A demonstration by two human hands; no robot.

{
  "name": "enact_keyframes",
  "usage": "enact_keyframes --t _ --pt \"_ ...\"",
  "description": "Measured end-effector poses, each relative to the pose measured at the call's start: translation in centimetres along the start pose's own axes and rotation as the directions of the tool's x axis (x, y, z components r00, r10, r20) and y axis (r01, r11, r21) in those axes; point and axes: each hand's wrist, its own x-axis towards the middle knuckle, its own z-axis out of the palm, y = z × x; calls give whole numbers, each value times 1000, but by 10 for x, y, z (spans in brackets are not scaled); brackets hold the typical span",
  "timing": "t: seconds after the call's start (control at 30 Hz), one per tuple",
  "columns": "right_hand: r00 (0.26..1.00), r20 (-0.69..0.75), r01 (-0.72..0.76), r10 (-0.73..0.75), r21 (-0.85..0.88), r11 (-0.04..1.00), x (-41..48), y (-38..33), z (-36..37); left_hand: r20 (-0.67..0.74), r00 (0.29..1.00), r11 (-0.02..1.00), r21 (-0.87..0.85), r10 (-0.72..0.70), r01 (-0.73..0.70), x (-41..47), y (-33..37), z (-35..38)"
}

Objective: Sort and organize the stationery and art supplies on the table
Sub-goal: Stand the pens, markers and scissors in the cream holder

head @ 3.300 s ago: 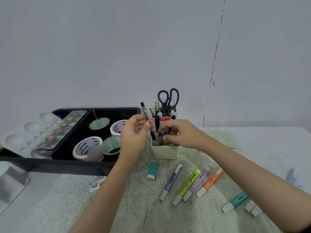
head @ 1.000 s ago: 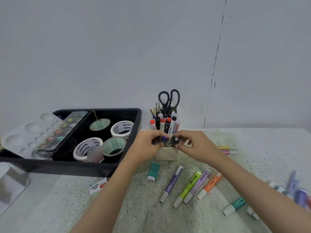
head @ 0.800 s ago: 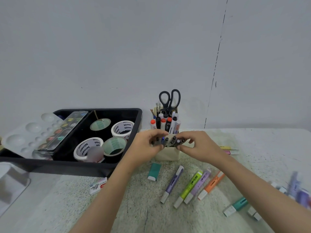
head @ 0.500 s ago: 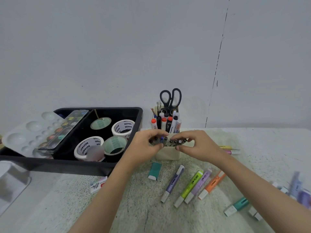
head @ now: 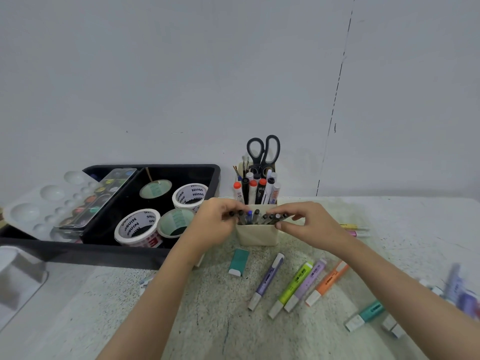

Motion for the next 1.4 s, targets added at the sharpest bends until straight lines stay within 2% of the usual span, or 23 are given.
enact_keyframes --t 0.27,0.5,0.63,0.73,0.8,0.87,0.97,1.1,1.4 --pt "1000 6 -5 6 -23 1000 -1 3 4 9 1000 995 -102 8 -7 -6 3 5" --pt "1000 -7 -22 22 -24 999 -9 -1 5 -60 997 995 -87 -45 40 -14 1 17" --pt "990 -132 -48 51 24 999 -16 1 13 -154 981 984 -150 -118 94 -24 1 34" --pt "958 -245 -121 152 138 983 -21 5 22 -121 974 931 -336 -191 141 -30 4 40" --pt "946 -190 -220 261 213 952 -21 7 28 -89 970 889 -426 -225 167 -31 2 44" --pt "938 -67 -307 340 291 906 -21 8 36 -66 968 852 -491 -243 181 -30 -1 46" --pt "941 28 -330 337 290 898 -20 9 43 -48 970 847 -499 -240 184 -28 -7 48" --pt "947 62 -317 314 325 891 -18 10 46 -40 977 857 -488 -211 166 -27 -13 48" --pt "939 36 -332 342 352 875 -22 15 55 -15 975 869 -457 -221 190 -30 -27 54"
